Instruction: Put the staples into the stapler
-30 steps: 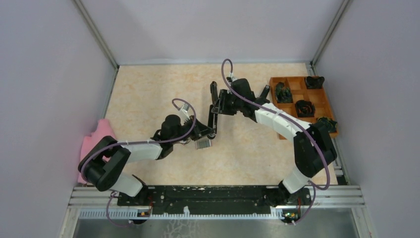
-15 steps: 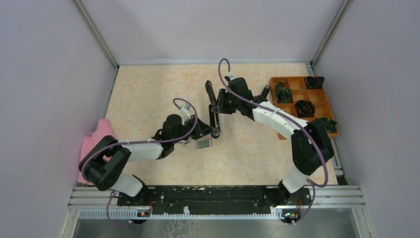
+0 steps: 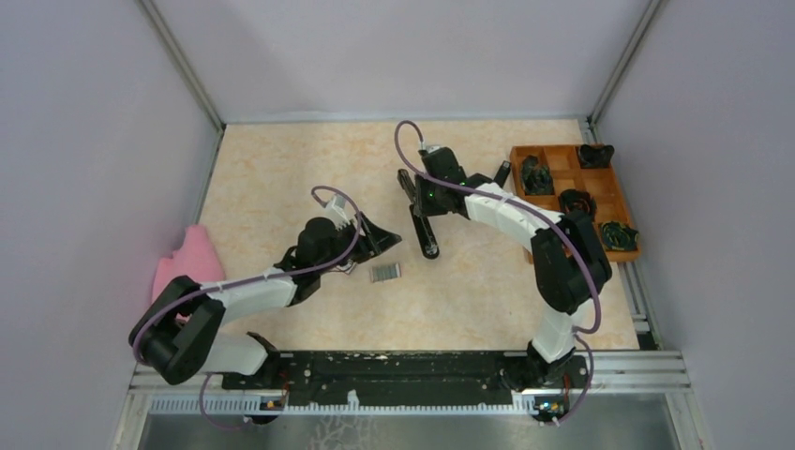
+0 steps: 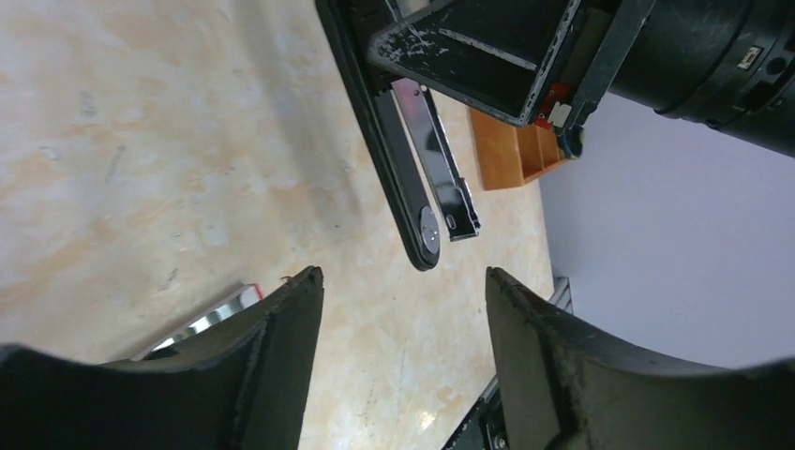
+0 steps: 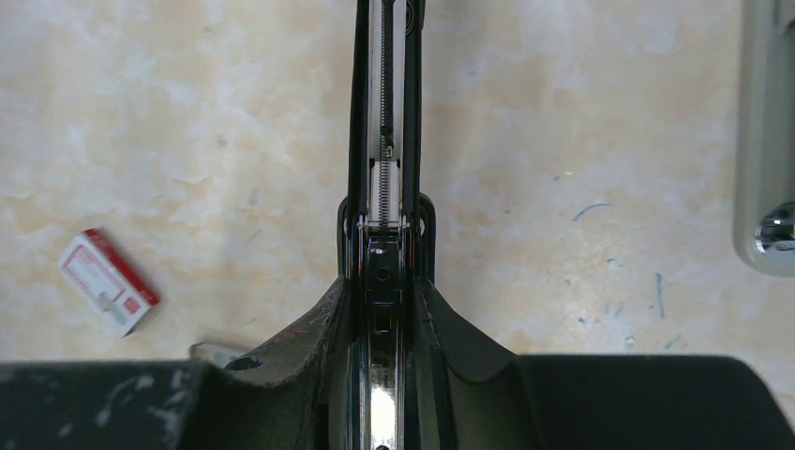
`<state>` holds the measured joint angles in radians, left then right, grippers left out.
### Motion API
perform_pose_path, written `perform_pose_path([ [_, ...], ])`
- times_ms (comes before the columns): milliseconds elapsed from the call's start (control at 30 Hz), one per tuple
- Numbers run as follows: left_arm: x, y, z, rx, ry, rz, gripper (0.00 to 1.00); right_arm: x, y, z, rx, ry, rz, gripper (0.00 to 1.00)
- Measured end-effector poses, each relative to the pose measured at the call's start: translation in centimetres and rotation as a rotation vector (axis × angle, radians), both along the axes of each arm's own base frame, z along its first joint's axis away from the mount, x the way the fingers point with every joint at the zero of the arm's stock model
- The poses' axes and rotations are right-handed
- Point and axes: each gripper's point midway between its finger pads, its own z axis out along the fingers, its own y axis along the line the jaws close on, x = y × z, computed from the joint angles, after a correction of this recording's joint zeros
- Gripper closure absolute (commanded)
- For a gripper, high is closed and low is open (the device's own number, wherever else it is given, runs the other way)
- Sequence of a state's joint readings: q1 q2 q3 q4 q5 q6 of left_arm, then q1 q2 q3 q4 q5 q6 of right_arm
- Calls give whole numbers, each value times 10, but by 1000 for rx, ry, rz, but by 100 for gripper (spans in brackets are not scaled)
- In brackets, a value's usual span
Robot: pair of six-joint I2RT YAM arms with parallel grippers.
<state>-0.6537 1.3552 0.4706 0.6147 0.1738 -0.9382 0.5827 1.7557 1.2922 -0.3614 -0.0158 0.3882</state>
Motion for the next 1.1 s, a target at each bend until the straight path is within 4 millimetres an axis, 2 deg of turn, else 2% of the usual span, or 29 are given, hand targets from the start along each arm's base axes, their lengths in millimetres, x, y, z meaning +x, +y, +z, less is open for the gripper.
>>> perform_pose_path([
  [233, 6, 36, 2, 78, -7, 115, 12, 11, -18, -33, -140, -5, -45, 100],
  [467, 11, 77, 10, 151, -27, 223, 7, 13, -14, -63, -239, -8, -56, 100],
  [533, 10, 84, 11, 166, -31, 240, 6, 12, -12, -66, -257, -18, -64, 94],
  [767, 5, 100, 10, 206, -35, 272, 5, 18, -10, -66, -260, -48, -106, 58],
  [867, 3, 104, 4, 224, -21, 273, 4, 21, -7, -63, -248, -60, -113, 47],
  [1100, 3, 112, -1, 248, -7, 287, 3, 25, -2, -49, -232, -79, -59, 28],
])
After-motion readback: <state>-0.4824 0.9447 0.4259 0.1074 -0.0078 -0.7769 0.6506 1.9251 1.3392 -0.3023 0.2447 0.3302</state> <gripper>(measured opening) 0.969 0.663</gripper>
